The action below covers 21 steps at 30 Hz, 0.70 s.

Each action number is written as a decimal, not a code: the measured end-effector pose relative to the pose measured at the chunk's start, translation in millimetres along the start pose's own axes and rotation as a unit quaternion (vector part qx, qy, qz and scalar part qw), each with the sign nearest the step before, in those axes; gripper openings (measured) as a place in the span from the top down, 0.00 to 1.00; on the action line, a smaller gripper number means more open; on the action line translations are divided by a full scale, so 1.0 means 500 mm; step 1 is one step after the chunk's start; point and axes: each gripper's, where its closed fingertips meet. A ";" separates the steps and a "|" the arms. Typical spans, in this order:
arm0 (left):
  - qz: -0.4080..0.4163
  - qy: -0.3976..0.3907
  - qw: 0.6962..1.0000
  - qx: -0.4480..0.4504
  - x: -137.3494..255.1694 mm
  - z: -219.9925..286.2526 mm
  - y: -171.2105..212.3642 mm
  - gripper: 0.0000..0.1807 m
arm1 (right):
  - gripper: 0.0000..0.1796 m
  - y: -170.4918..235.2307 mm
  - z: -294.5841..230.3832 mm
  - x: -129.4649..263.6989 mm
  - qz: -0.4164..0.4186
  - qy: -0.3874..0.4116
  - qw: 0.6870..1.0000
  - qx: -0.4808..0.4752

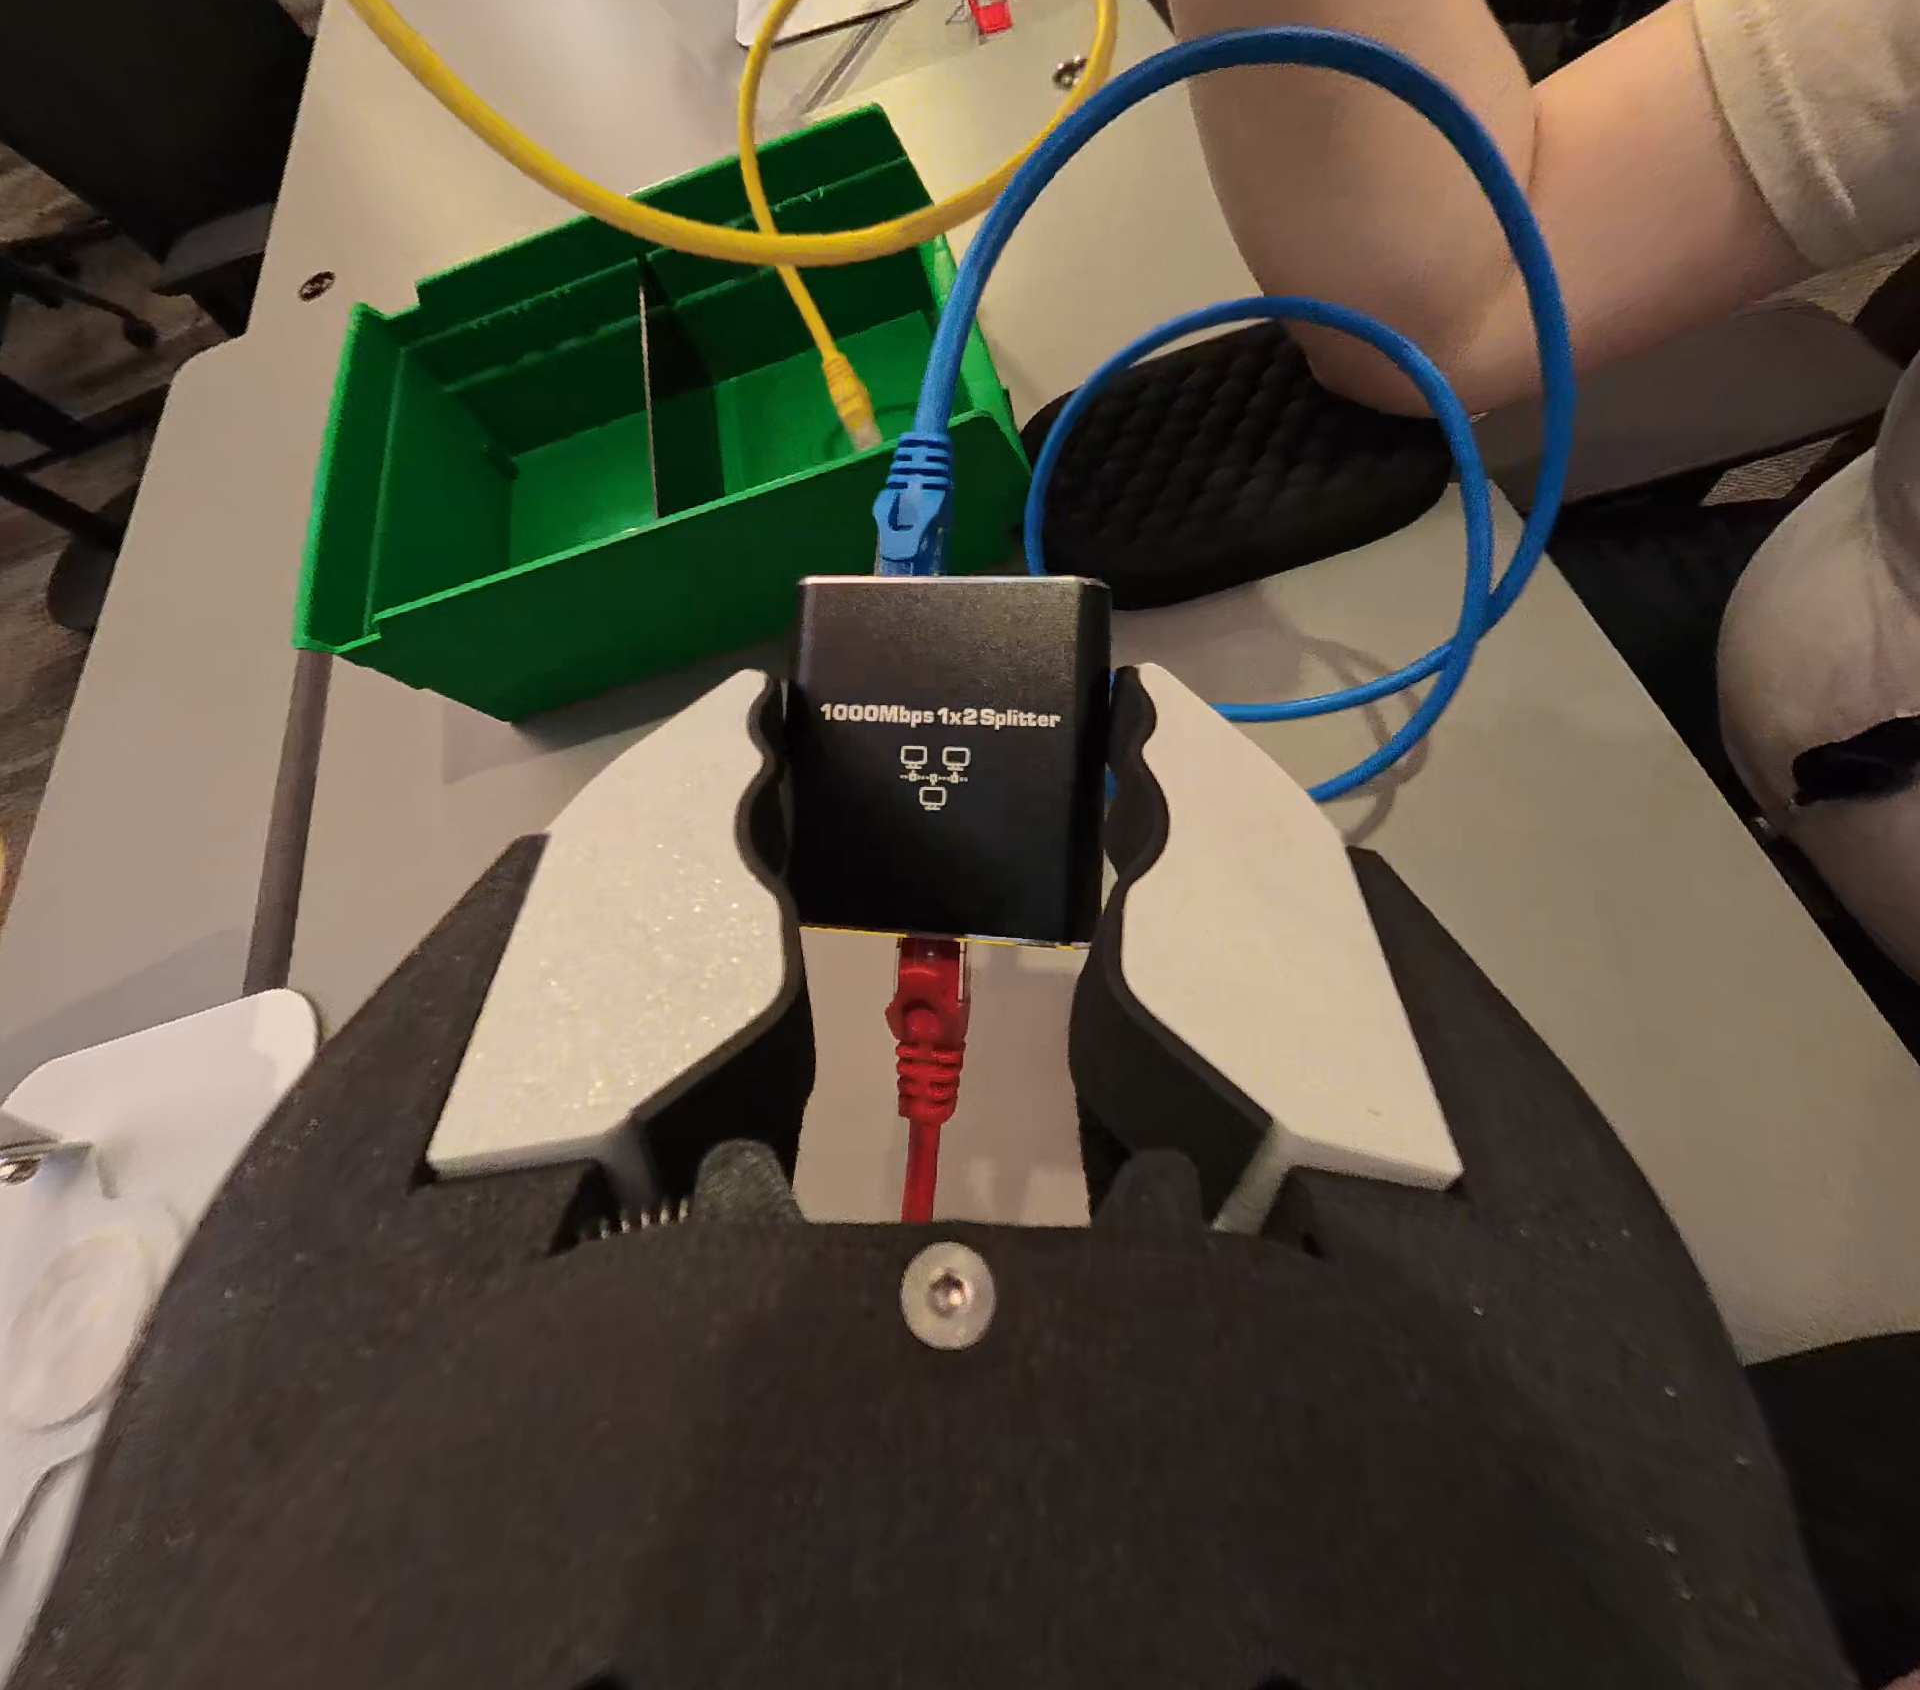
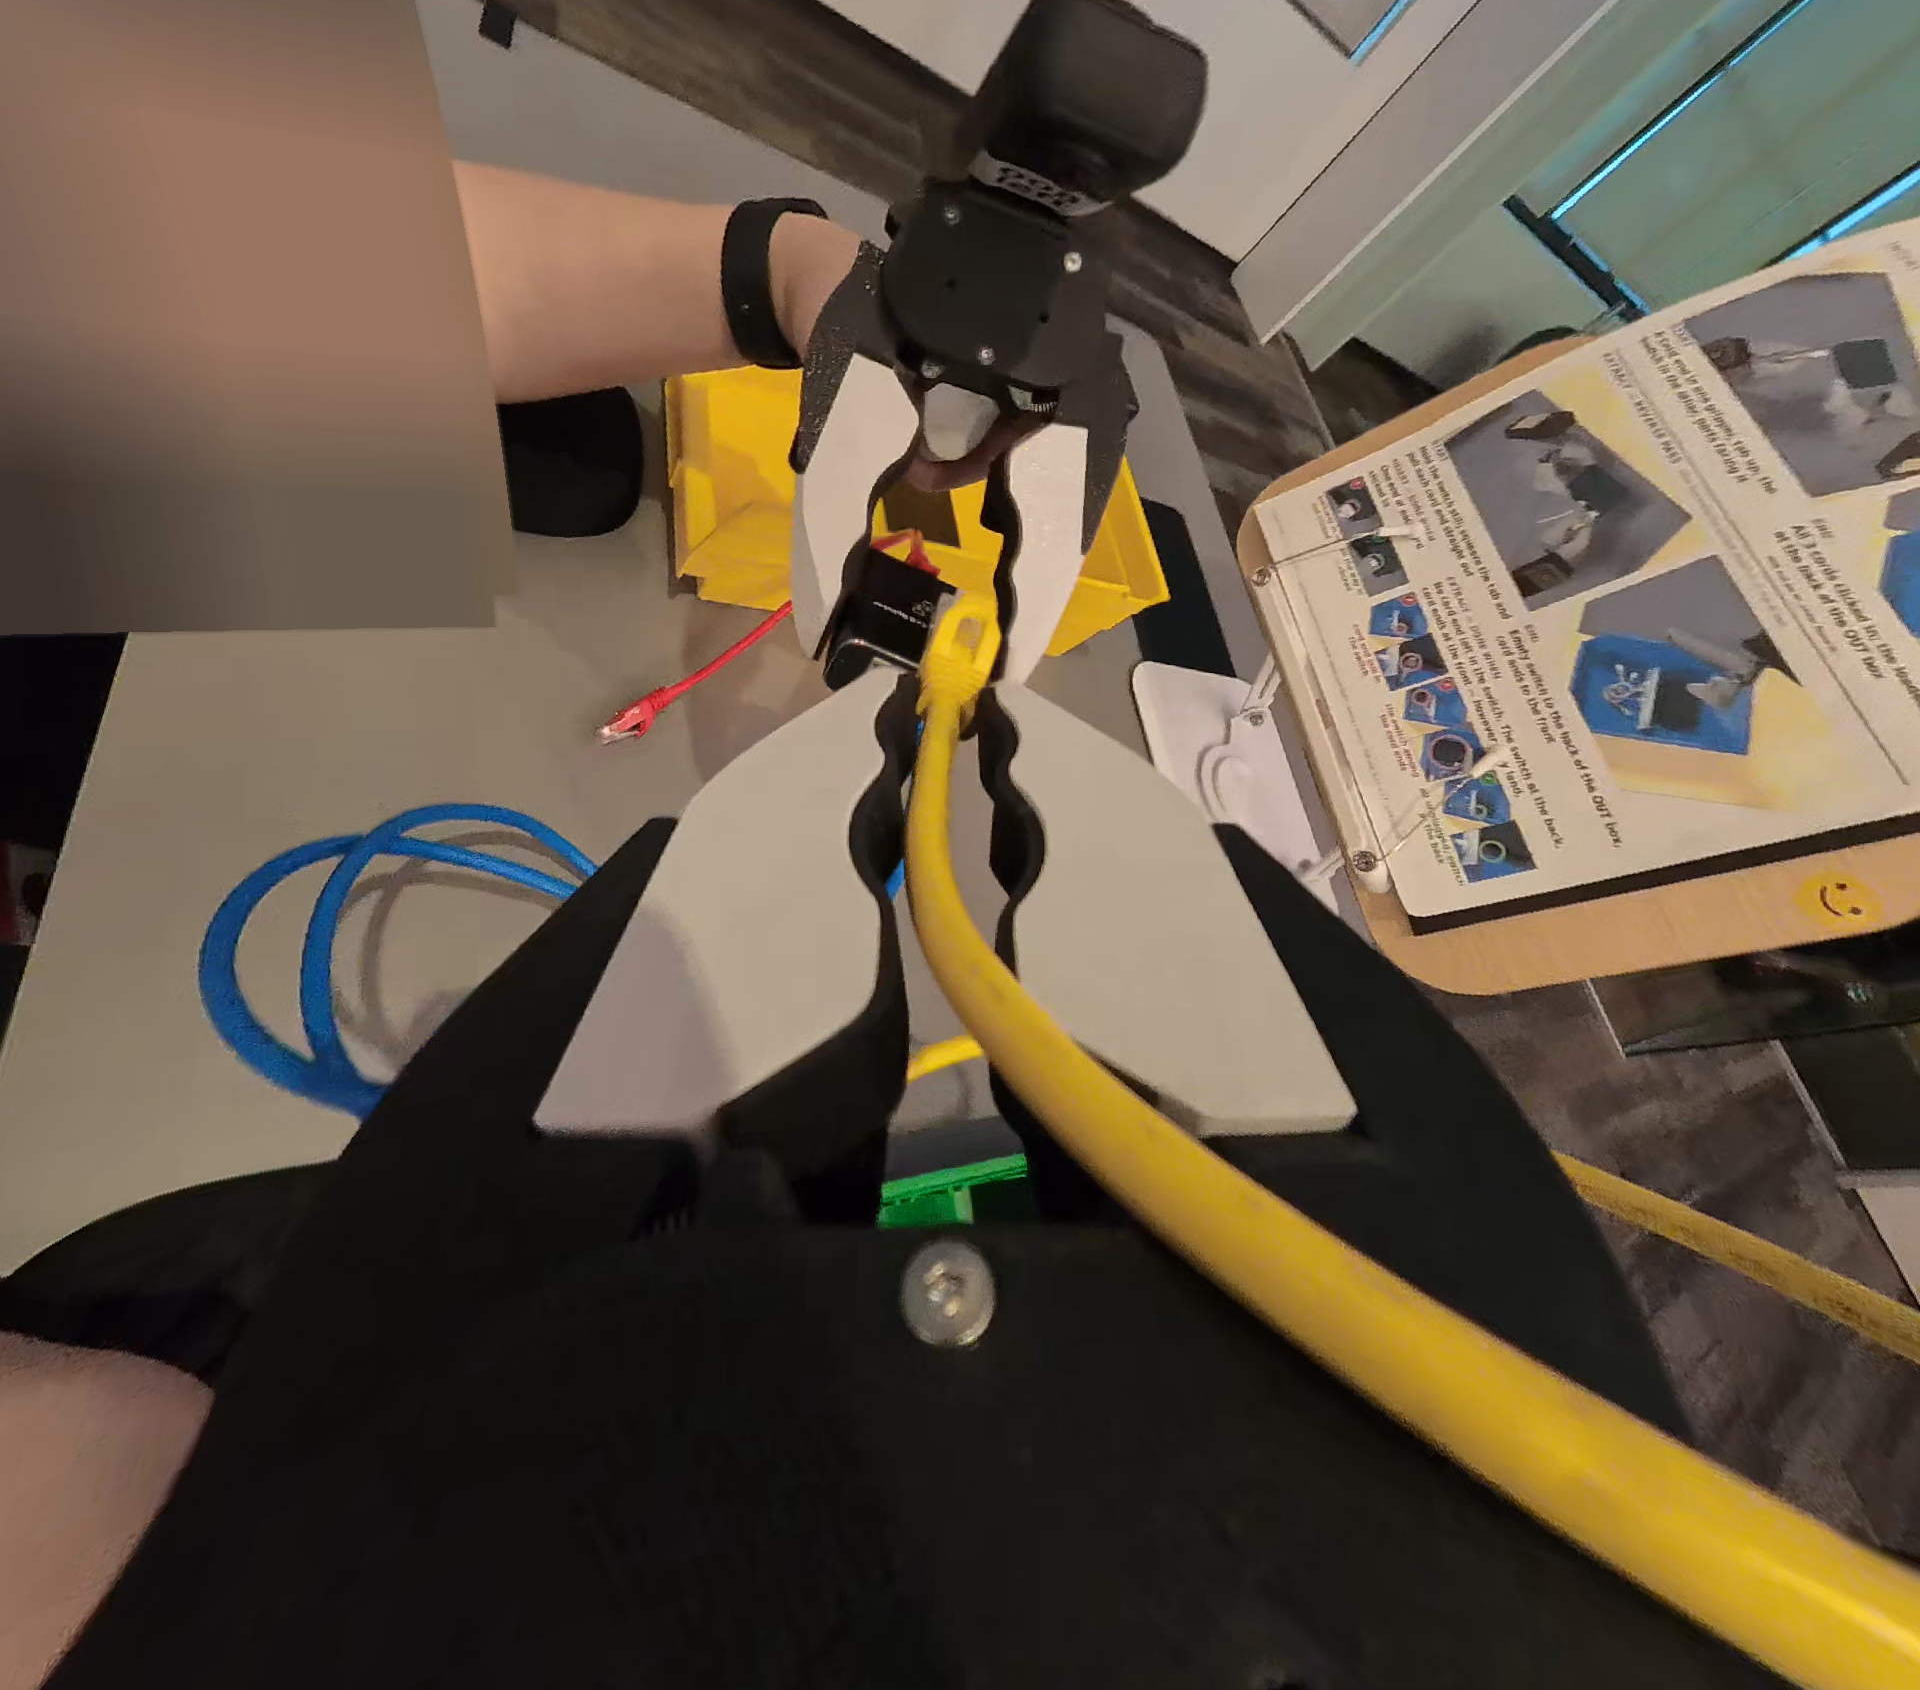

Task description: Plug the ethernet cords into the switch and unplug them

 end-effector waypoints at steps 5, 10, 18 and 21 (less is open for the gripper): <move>0.041 0.034 0.999 0.009 0.004 0.011 -0.014 0.67 | 0.93 -0.022 0.010 0.009 -0.015 0.044 0.999 -0.008; 0.075 0.065 0.995 0.003 0.020 0.029 -0.033 0.68 | 0.93 -0.075 0.036 0.079 -0.076 0.133 0.988 -0.001; 0.122 0.133 0.983 -0.017 0.054 0.061 -0.031 0.68 | 0.93 -0.140 -0.008 0.079 -0.180 0.235 0.955 -0.004; 0.129 0.149 0.980 -0.012 0.056 0.065 -0.019 0.67 | 0.93 -0.150 -0.041 0.027 -0.154 0.226 0.961 -0.045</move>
Point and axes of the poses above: each gripper's, where its closed fingertips meet, x back along the fingers, y out of its underside, z = x × y across the jaws, and after that the axes turned 6 degrees about -y, right-handed
